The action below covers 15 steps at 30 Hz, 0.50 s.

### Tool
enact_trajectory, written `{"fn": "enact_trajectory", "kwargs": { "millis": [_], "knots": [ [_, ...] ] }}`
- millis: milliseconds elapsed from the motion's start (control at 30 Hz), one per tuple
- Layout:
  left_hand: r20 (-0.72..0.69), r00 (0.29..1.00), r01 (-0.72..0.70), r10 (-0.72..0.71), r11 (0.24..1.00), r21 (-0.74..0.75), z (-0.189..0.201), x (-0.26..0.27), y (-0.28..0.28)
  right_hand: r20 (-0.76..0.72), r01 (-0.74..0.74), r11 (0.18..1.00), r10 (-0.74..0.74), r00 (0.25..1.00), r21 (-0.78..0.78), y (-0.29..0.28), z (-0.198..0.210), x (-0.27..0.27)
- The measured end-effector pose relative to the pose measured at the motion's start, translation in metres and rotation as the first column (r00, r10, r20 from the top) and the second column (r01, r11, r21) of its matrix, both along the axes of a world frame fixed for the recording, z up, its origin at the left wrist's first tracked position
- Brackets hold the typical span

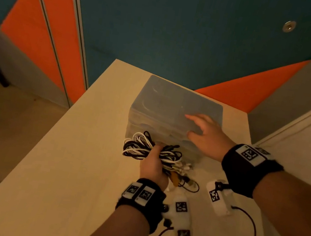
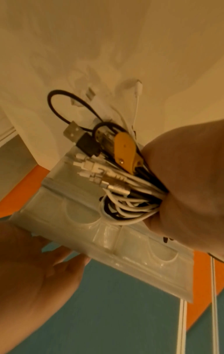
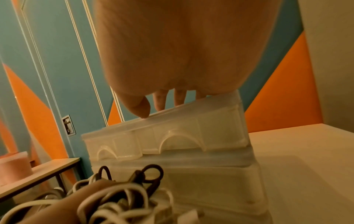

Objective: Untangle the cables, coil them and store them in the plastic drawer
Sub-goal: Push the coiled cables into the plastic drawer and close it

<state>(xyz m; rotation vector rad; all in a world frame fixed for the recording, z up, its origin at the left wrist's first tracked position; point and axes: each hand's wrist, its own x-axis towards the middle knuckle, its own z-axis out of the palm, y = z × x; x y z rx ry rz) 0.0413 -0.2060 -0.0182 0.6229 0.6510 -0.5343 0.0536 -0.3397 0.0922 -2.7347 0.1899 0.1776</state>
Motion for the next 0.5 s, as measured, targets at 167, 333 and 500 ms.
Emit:
{"fn": "enact_trajectory", "kwargs": {
  "millis": [167,333,500],
  "knots": [
    [-0.036,0.998,-0.052,0.05,0.998,-0.038,0.002,0.006,-0.012,0.009,-0.006,1.0,0.006,1.0,0.009,-0.003,-0.004,0.0],
    [-0.026,0.996,-0.09,0.088,0.994,-0.069,0.002,0.006,-0.016,0.008,-0.039,0.999,0.04,0.999,-0.035,-0.005,-0.006,-0.001],
    [0.017,0.997,-0.068,0.069,0.995,-0.079,0.002,0.006,-0.016,0.016,-0.04,0.997,0.041,0.999,-0.059,-0.003,-0.006,-0.001]
  ]
}}
